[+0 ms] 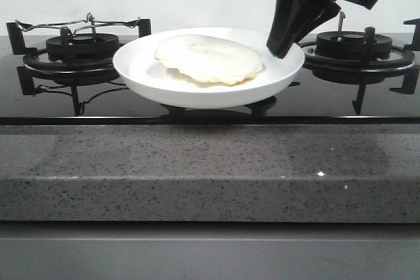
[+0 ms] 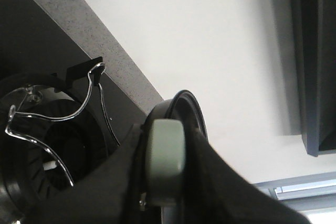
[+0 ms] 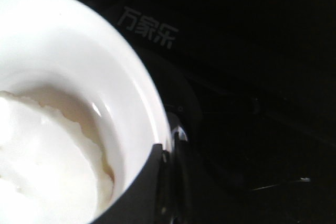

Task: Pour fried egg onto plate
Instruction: 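Lower the empty pan back onto its burner with the left gripper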

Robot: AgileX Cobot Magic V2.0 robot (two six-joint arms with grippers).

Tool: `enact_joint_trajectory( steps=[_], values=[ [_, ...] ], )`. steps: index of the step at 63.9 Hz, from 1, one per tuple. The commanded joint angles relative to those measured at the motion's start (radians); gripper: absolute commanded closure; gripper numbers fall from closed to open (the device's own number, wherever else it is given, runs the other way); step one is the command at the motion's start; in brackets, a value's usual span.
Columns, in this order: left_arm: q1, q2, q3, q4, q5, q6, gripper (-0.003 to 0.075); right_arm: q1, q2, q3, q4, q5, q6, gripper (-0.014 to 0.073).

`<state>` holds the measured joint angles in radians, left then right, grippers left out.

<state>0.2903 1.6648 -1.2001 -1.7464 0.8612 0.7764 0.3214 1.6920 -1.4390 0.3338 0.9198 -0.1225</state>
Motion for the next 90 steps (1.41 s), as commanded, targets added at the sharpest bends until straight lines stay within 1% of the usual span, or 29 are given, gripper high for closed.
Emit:
enact_joint_trajectory(
  steps=[1, 14, 27, 46, 66, 70, 74, 78, 79, 80, 84, 90],
  values=[
    [0.008, -0.007, -0.052, -0.112, 0.033, -0.038, 0.0739, 0.000, -0.050, -0.022, 0.016, -0.028, -0.010, 0.0654],
    [0.016, 0.048, -0.055, -0.112, 0.028, -0.042, 0.0739, 0.000, -0.050, -0.022, 0.016, -0.028, -0.010, 0.0654],
    [0.043, 0.054, -0.055, -0.112, 0.003, -0.042, 0.0739, 0.000, -0.050, -0.022, 0.016, -0.028, -0.010, 0.0654],
    [0.039, 0.056, -0.055, -0.071, -0.004, -0.042, 0.0739, 0.000, -0.050, -0.022, 0.016, -0.028, -0.010, 0.0654],
    [0.039, 0.083, -0.055, -0.060, 0.040, -0.042, 0.0734, 0.000, -0.050, -0.022, 0.016, -0.028, -0.010, 0.0654],
    [0.039, 0.083, -0.055, -0.052, 0.041, -0.042, 0.0706, 0.000, -0.050, -0.022, 0.016, -0.028, -0.010, 0.0654],
    [0.039, 0.083, -0.055, -0.053, 0.045, -0.042, 0.0656, 0.000, -0.050, -0.022, 0.016, -0.028, -0.010, 0.0654],
    [0.039, 0.083, -0.055, -0.049, 0.047, -0.037, 0.0586, 0.000, -0.050, -0.022, 0.016, -0.028, -0.010, 0.0654],
    [0.039, 0.083, -0.055, -0.049, 0.050, -0.036, 0.0556, 0.000, -0.050, -0.022, 0.016, -0.028, -0.010, 0.0654],
    [0.039, 0.083, -0.055, -0.049, 0.050, -0.036, 0.0547, 0.000, -0.050, -0.022, 0.016, -0.028, -0.010, 0.0654],
    [0.039, 0.083, -0.055, -0.047, 0.055, -0.036, 0.0456, 0.000, -0.050, -0.022, 0.016, -0.028, -0.010, 0.0654],
    [0.039, 0.083, -0.055, -0.031, 0.068, -0.036, 0.0351, 0.000, -0.050, -0.022, 0.016, -0.028, -0.010, 0.0654]
  ],
)
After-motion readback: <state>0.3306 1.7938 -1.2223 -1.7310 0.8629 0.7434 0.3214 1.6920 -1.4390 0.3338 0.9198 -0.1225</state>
